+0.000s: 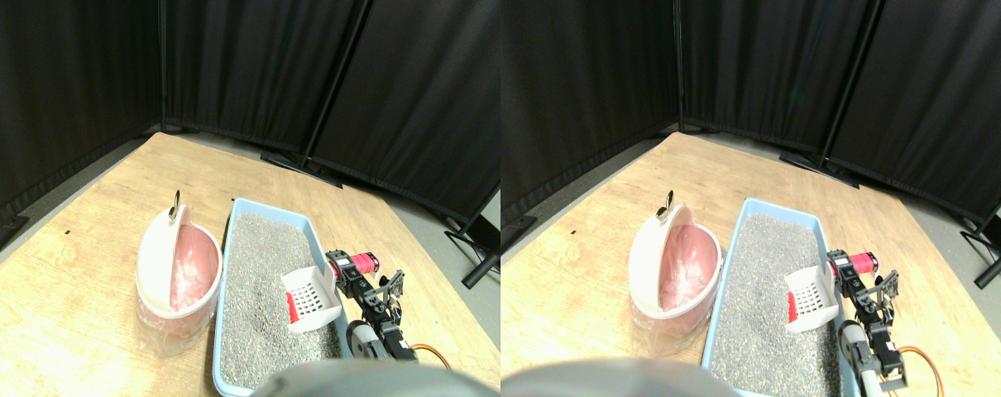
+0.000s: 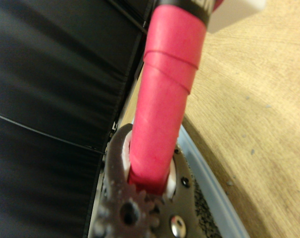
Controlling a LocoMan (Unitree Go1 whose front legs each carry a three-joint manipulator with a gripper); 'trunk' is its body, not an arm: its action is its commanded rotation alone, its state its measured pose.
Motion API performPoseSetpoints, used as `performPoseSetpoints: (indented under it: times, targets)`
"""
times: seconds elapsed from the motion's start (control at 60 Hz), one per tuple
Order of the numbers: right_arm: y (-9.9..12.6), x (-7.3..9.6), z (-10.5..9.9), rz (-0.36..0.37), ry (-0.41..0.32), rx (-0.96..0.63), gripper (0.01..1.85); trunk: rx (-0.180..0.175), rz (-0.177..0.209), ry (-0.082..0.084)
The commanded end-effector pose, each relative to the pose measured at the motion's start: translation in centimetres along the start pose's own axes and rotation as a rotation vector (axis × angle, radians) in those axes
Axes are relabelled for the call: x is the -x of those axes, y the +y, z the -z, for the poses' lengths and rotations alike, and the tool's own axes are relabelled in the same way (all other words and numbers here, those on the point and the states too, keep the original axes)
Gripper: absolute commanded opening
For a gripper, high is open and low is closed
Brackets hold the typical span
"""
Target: Scoop (unimanual)
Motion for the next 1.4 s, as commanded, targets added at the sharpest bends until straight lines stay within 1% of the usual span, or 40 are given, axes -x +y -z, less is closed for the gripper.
performPoseSetpoints:
  times: [0.017,0.1,0.183,0.25,0.3,0.317,0.333,0.35,0.417,0.45,0.467,0.483,0.5,0.517,0.567,0.583,0.65,0.7,0.717,0.75,0.767,0.783,0.867,0.917,0.983,1.0,1.083,1.2,1.283,1.367,1.4]
  targets:
    - [-0.3,-0.2,0.3,-0.019,-0.036,-0.148,0.05,0.015,-0.021,0.023]
    - [-0.5,0.1,0.8,-0.007,-0.057,-0.241,0.05,0.016,-0.021,0.025]
    - [-0.7,0.5,1.3,0.011,-0.094,-0.283,0.05,0.017,-0.021,0.025]
    - [-0.8,0.7,1.4,0.041,-0.106,-0.305,0.05,0.017,-0.021,0.025]
    - [-0.9,0.8,1.5,0.034,-0.14,-0.347,0.05,0.017,-0.021,0.025]
    - [-0.9,0.8,1.5,0.034,-0.14,-0.347,0.05,0.017,-0.022,0.023]
    - [-1.1,0.9,1.4,0.01,-0.179,-0.363,0.05,0.017,-0.022,0.023]
    - [-1.1,0.9,1.4,0.01,-0.179,-0.363,0.05,0.014,-0.021,0.02]
    - [-1.3,1.3,0.7,0.042,-0.209,-0.406,0.05,0.012,-0.019,0.02]
    - [-1.4,1.4,0.6,0.043,-0.214,-0.411,0.05,0.012,-0.018,0.02]
    - [-1.5,1.6,0.0,0.053,-0.224,-0.43,0.05,0.012,-0.018,0.017]
    - [-1.5,1.6,0.0,0.053,-0.224,-0.43,0.05,0.012,-0.018,0.017]
    - [-1.6,1.8,-0.3,0.068,-0.225,-0.442,0.05,0.012,-0.018,0.017]
    - [-1.7,1.8,-0.7,0.063,-0.243,-0.457,0.05,0.013,-0.018,0.013]
    - [-1.9,1.7,-1.0,0.047,-0.264,-0.485,0.05,0.013,-0.018,0.013]
    - [-1.9,1.7,-1.3,0.043,-0.271,-0.496,0.05,0.013,-0.019,0.008]
    - [-2.0,1.5,-2.5,0.023,-0.296,-0.456,0.05,0.015,-0.02,0.006]
    - [-2.0,1.6,-3.3,0.029,-0.303,-0.467,0.05,0.015,-0.02,0.006]
    - [-2.0,1.6,-3.7,0.032,-0.305,-0.473,0.05,0.016,-0.02,0.002]
    - [-2.1,1.6,-3.9,0.032,-0.306,-0.47,0.05,0.016,-0.02,0.002]
    - [-2.0,1.7,-4.6,0.038,-0.309,-0.468,0.05,0.016,-0.02,0.002]
    - [-2.0,1.7,-4.6,0.038,-0.309,-0.468,0.05,0.018,-0.021,-0.001]
    - [-1.9,1.7,-6.0,0.031,-0.317,-0.452,0.05,0.02,-0.025,-0.004]
    - [-1.9,1.7,-6.2,0.013,-0.329,-0.439,0.05,0.022,-0.026,-0.005]
    - [-1.8,1.5,-6.7,0.014,-0.336,-0.438,0.05,0.023,-0.026,-0.007]
    - [-1.8,1.4,-6.7,-0.009,-0.345,-0.439,0.05,0.023,-0.026,-0.007]
    - [-1.7,1.3,-7.1,0.002,-0.348,-0.42,0.05,0.025,-0.026,-0.011]
    - [-1.6,1.1,-7.5,-0.022,-0.363,-0.427,0.05,0.029,-0.027,-0.012]
    - [-1.5,0.9,-7.7,-0.041,-0.382,-0.496,0.05,0.033,-0.029,-0.011]
    - [-1.4,0.7,-7.7,-0.044,-0.41,-0.613,0.05,0.036,-0.032,-0.01]
    - [-1.4,0.7,-7.6,-0.048,-0.412,-0.619,0.05,0.036,-0.032,-0.01]
